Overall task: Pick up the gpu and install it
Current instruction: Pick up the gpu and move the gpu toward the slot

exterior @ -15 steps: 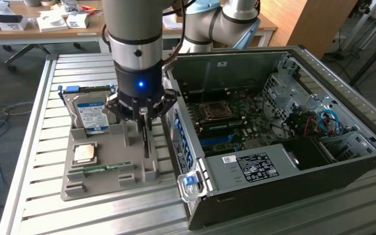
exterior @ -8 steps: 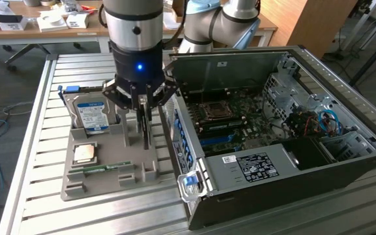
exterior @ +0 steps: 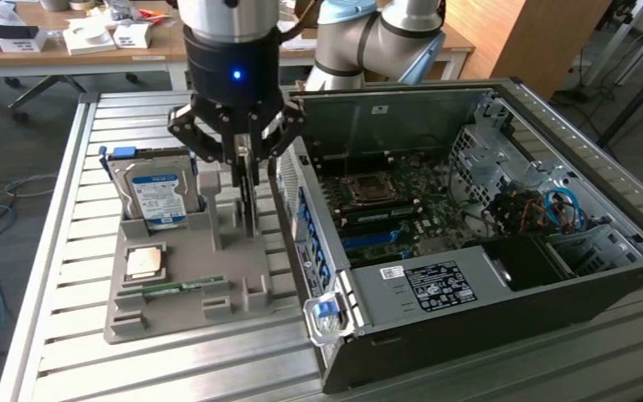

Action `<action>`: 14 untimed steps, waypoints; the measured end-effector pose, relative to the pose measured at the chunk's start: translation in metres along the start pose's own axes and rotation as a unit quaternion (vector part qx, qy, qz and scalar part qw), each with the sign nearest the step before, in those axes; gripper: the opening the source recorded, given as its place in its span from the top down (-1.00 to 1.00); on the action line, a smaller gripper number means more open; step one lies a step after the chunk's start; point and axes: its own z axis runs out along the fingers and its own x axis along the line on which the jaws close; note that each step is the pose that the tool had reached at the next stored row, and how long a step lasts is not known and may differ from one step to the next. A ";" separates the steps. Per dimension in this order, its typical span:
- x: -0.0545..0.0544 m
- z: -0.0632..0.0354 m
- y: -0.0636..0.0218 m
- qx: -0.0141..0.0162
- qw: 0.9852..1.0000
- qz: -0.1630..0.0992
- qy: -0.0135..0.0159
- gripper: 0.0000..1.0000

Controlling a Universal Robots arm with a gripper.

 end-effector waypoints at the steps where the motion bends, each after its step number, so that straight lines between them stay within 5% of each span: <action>1: 0.000 -0.0048 0.0002 0.000 1.000 0.000 0.000 0.48; 14: -0.002 -0.0636 0.0028 0.000 1.000 0.000 0.000 0.48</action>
